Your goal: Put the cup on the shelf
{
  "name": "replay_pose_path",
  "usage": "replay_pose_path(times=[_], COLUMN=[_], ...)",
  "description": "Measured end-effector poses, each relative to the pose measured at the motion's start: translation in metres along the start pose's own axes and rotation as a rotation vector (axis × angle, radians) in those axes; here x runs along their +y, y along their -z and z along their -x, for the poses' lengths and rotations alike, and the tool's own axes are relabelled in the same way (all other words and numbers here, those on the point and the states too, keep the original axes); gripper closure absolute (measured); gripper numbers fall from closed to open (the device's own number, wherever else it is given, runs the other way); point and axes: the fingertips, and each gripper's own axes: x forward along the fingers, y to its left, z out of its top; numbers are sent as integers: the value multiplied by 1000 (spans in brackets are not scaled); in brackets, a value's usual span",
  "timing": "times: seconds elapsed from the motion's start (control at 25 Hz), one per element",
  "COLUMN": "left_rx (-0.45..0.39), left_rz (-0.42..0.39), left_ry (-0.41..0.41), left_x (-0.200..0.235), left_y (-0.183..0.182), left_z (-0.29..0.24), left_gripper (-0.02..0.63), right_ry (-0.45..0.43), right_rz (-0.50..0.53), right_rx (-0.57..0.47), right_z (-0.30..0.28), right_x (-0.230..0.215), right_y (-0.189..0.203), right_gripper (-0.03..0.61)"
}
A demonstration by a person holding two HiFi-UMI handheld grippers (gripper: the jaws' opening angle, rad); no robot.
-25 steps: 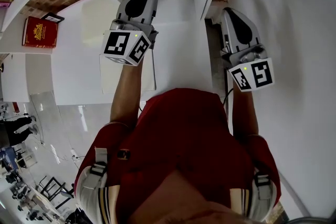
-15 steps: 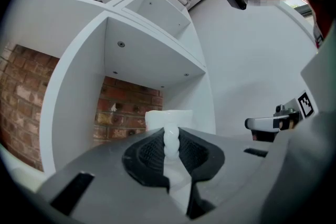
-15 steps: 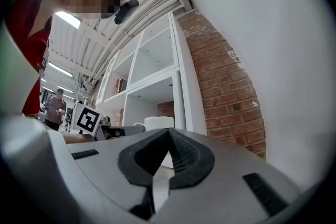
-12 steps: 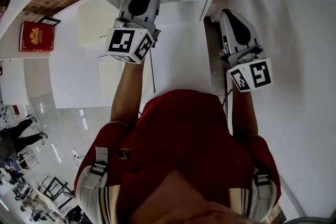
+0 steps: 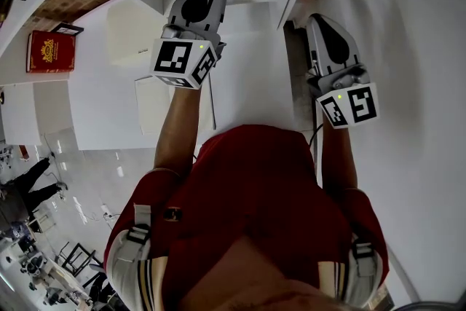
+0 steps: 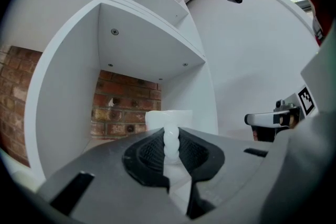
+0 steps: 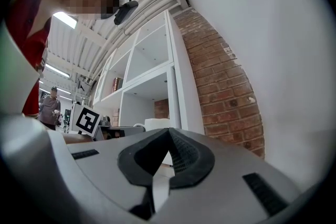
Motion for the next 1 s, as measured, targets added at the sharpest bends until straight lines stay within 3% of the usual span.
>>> replay_pose_path(times=[0.76,1.0], left_rx=[37,27], left_rz=[17,7], left_ry=[-4,3], left_x=[-4,-8], left_y=[12,7], left_z=[0,1], left_gripper=[558,504], right_ry=[-7,-15], right_rz=[-11,-8], right_rx=[-3,-8], right_z=[3,5], right_x=[0,4], right_y=[1,-2], right_gripper=[581,581])
